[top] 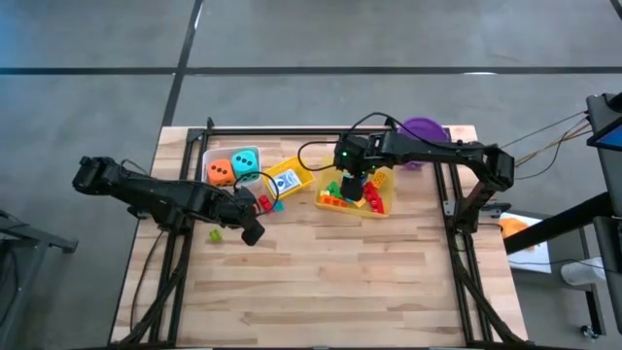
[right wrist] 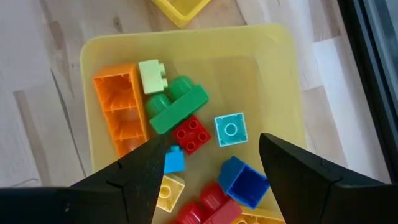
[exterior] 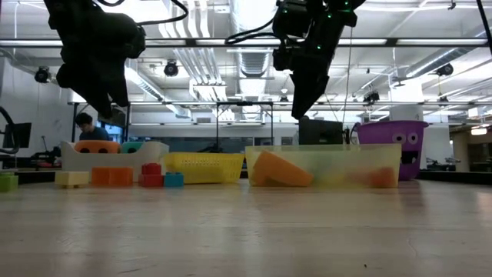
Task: Pick & Place Toys
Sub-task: Put the yellow game piece into the yellow bin
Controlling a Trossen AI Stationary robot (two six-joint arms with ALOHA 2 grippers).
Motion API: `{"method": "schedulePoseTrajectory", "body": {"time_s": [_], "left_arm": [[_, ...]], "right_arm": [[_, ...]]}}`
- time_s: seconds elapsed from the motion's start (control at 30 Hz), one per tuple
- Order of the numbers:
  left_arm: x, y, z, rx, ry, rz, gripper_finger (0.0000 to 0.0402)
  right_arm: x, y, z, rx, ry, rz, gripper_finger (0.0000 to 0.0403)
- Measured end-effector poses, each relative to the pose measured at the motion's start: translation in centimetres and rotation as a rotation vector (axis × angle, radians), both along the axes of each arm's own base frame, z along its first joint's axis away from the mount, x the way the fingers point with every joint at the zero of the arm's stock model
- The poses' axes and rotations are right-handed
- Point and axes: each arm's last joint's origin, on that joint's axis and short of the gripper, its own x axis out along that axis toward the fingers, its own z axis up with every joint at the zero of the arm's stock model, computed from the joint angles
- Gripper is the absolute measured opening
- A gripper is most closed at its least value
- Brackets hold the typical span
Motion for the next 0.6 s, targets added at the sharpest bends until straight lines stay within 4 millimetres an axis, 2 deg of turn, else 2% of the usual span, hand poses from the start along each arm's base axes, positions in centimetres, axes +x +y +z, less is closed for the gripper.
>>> {"method": "schedulePoseTrajectory", "body": {"time_s": [0.6], "left_arm": [[0.0,0.0,0.0,0.0,0.0,0.0,0.0307]], "right_arm": [[0.23,-0.07,0.13,0.015,-0.037,-0.047,0.0256]]}}
